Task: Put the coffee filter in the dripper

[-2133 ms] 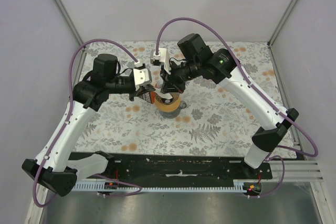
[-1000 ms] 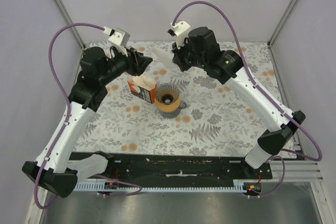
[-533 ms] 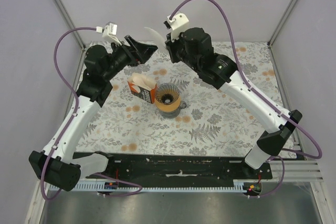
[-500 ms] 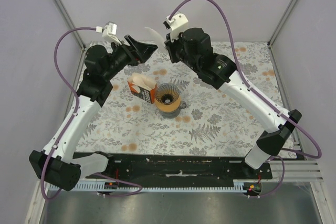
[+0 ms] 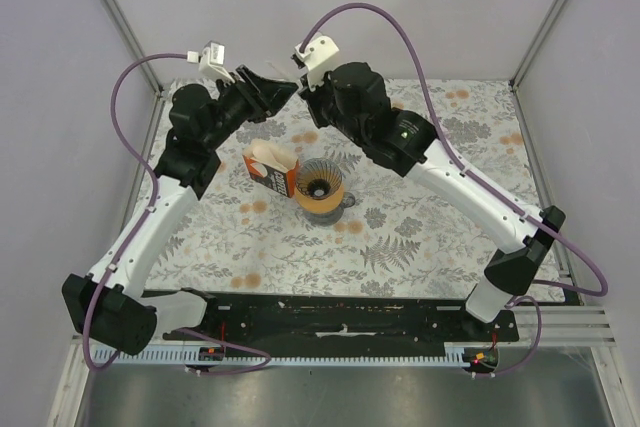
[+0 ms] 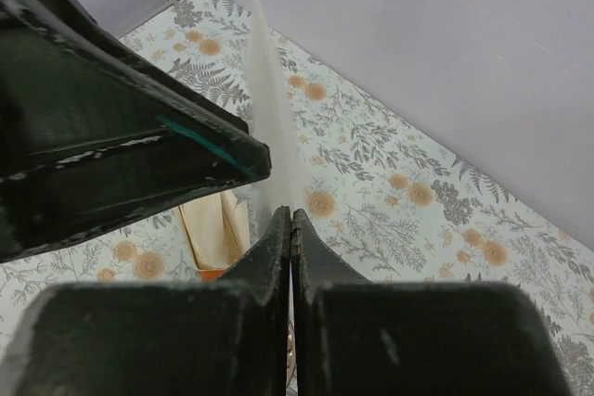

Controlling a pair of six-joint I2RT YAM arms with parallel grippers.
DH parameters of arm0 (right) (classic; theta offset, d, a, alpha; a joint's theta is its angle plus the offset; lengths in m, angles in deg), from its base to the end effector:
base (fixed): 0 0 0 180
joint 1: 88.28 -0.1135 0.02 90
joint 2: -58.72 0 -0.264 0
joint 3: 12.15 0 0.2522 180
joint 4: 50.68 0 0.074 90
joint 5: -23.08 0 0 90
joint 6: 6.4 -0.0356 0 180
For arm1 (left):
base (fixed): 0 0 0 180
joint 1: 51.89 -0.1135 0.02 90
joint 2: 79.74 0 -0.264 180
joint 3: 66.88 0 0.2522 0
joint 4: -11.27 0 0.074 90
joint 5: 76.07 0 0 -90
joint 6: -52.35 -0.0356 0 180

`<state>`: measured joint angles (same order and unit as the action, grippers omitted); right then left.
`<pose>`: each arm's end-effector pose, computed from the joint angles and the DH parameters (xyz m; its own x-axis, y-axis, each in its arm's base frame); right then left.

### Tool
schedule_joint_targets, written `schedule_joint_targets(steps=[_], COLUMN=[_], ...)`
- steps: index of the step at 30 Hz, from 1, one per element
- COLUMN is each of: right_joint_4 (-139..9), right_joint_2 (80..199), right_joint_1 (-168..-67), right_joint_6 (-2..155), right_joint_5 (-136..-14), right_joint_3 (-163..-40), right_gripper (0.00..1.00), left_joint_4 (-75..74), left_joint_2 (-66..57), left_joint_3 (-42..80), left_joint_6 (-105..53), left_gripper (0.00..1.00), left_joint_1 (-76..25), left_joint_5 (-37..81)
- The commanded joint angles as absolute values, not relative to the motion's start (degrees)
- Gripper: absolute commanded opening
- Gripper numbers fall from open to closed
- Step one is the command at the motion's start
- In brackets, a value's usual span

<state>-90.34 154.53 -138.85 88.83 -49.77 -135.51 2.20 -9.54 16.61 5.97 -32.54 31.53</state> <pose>0.2469 0.2837 0.4701 -0.0821 -0.2370 -0.9680 -0.5648 0.8114 -0.1507 0.2641 -0.1041 0.4278 -0.3639 -0.5692 -0.7373 0.4825 0.5619 -0.6719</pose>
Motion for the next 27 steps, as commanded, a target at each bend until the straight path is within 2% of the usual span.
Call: schedule_joint_targets(steps=[1,6,21,23,25,26,27], right_joint_4=[-87.6,-87.5,-85.9,-84.8,-84.1,-84.0,-83.9], right_joint_2=[154.9,155.1,155.8,154.8,153.9,153.6,153.4], right_joint_1=[-140.1,-140.9,-143.7,-143.7,-143.6,-143.5,-143.3], right_joint_6=[91.4,93.1,98.5,98.7,99.0,99.0,98.6], right_joint_5=[-47.8,-46.7,-46.2,-45.7,-45.3,-44.9,-44.5], right_joint_3=[-138.1,-138.1,-137.4,-136.0,-134.6,-134.0,-133.4], right_gripper=[0.00,0.00,0.00,0.00,0.00,0.00,0.00], left_joint_4=[2.8,-1.1,-4.1,-4.3,-5.4,-6.0,-6.7], left_joint_2=[-9.7,-10.0,-10.2,-10.6,-10.7,-10.7,-10.8], left_joint_3=[16.7,17.0,16.6,16.0,16.0,16.0,16.1], left_joint_6=[5.5,2.6,0.9,1.0,0.6,0.1,-0.9], left_gripper=[0.48,0.32,0.36,0.28,0.09,0.02,0.02], left_joint_1=[-32.6,-32.8,-33.2,-33.6,-34.5,-35.0,-35.5], left_joint_5=[29.2,27.3,27.6,27.6,26.4,25.9,25.2])
